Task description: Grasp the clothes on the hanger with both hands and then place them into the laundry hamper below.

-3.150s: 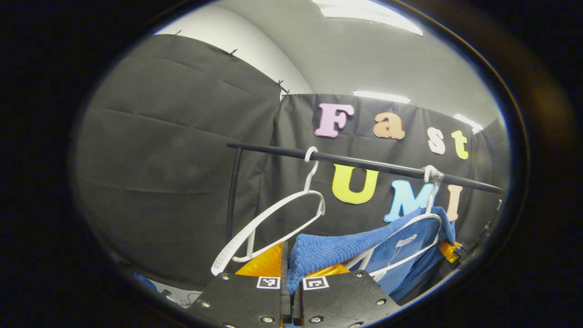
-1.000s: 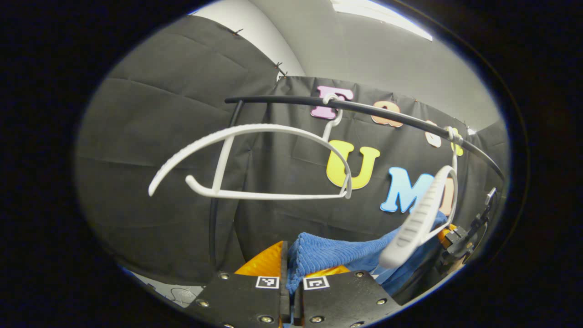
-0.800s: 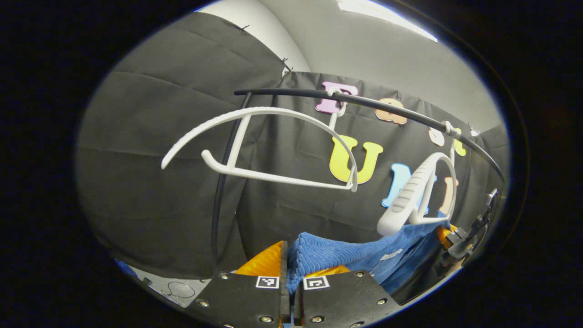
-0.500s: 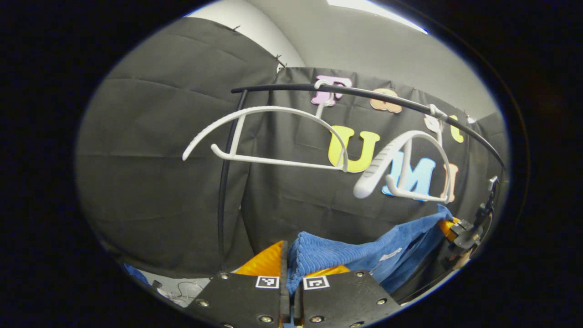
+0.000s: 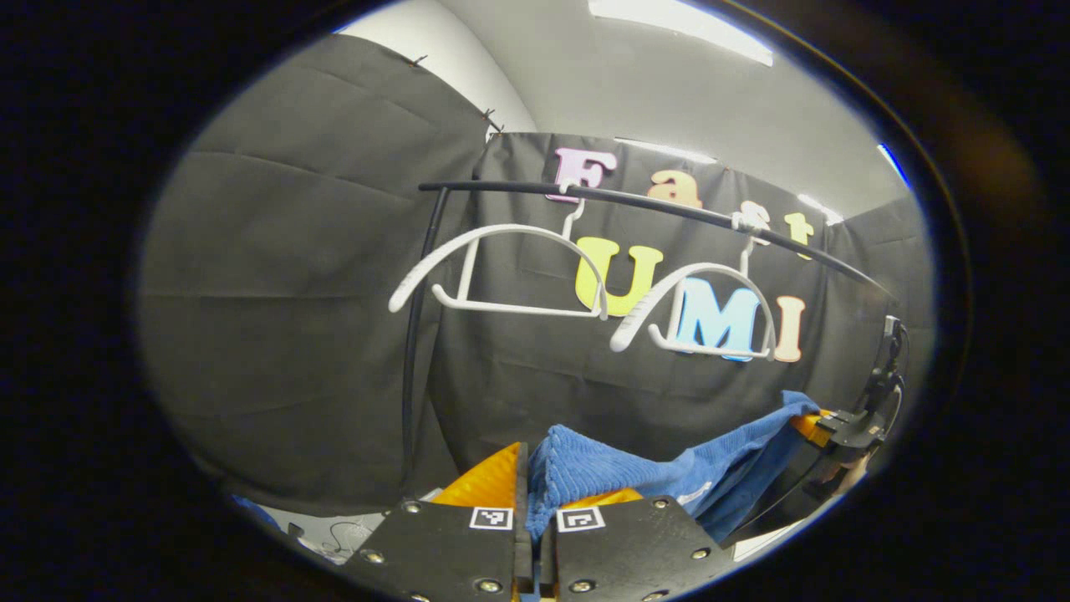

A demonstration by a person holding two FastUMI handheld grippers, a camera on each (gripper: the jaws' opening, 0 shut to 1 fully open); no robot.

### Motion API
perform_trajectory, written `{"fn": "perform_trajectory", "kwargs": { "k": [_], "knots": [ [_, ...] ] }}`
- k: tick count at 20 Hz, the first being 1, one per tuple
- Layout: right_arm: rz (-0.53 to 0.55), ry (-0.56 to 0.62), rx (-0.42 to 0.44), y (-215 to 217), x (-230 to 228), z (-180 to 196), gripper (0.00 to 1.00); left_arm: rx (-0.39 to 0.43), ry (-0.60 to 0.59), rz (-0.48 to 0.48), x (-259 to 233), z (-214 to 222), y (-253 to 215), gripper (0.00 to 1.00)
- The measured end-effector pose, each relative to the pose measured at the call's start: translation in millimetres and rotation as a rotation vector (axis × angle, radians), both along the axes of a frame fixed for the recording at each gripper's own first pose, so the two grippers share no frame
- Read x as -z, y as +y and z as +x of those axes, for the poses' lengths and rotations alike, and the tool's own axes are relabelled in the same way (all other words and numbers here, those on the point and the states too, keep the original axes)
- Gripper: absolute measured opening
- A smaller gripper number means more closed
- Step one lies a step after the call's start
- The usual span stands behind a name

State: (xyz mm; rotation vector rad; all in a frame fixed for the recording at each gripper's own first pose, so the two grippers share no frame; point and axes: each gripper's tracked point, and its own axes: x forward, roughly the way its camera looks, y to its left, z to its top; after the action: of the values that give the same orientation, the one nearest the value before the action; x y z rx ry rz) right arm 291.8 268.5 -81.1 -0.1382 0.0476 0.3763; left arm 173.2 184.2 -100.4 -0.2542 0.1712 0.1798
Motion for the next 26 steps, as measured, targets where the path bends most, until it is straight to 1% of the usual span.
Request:
{"fn": "perform_trajectory", "kwargs": {
  "k": [2,5,7,9,12,14,16,18,19,20,22,23,26],
  "knots": [
    [0.01,0.029,0.023,-0.6,-2.7,-32.7,0.0,0.044,0.01,-0.005,-0.1,-9.5,-0.2,0.05],
    [0.016,0.055,0.039,6.0,-6.0,-73.6,0.0,0.107,0.045,0.052,18.0,-30.3,-1.4,0.04],
    [0.022,0.074,0.04,14.1,-3.8,-97.3,0.0,0.16,0.069,0.04,32.8,-39.1,-7.2,0.04],
    [0.023,0.117,0.017,27.5,4.5,-119.1,0.0,0.202,0.078,0.016,42.4,-46.2,-16.1,0.05],
    [0.03,0.138,-0.009,40.9,6.6,-144.0,0.0,0.248,0.08,-0.018,46.0,-52.3,-34.2,0.05],
    [0.038,0.151,-0.024,45.9,8.8,-160.4,0.0,0.276,0.077,-0.015,48.4,-57.2,-48.1,0.04],
    [0.053,0.183,-0.04,49.9,16.8,-173.7,0.0,0.282,0.091,-0.007,55.6,-62.3,-62.3,0.04],
    [0.051,0.251,-0.059,51.5,32.0,-187.7,0.0,0.291,0.107,-0.033,61.5,-67.0,-79.9,0.04],
    [0.058,0.265,-0.067,52.0,35.7,-194.1,0.0,0.306,0.103,-0.056,61.8,-69.4,-90.3,0.03],
    [0.061,0.279,-0.072,51.6,38.9,-198.3,0.01,0.324,0.107,-0.079,63.3,-69.5,-100.9,0.05],
    [0.065,0.308,-0.071,47.9,48.1,-208.2,0.01,0.343,0.127,-0.093,66.8,-70.1,-111.6,0.05],
    [0.069,0.319,-0.068,45.7,50.2,-212.3,0.01,0.355,0.125,-0.093,65.2,-70.4,-117.7,0.03],
    [0.096,0.339,-0.047,36.4,53.8,-221.5,0.01,0.398,0.128,-0.105,61.3,-79.5,-139.4,0.03]
  ]
}}
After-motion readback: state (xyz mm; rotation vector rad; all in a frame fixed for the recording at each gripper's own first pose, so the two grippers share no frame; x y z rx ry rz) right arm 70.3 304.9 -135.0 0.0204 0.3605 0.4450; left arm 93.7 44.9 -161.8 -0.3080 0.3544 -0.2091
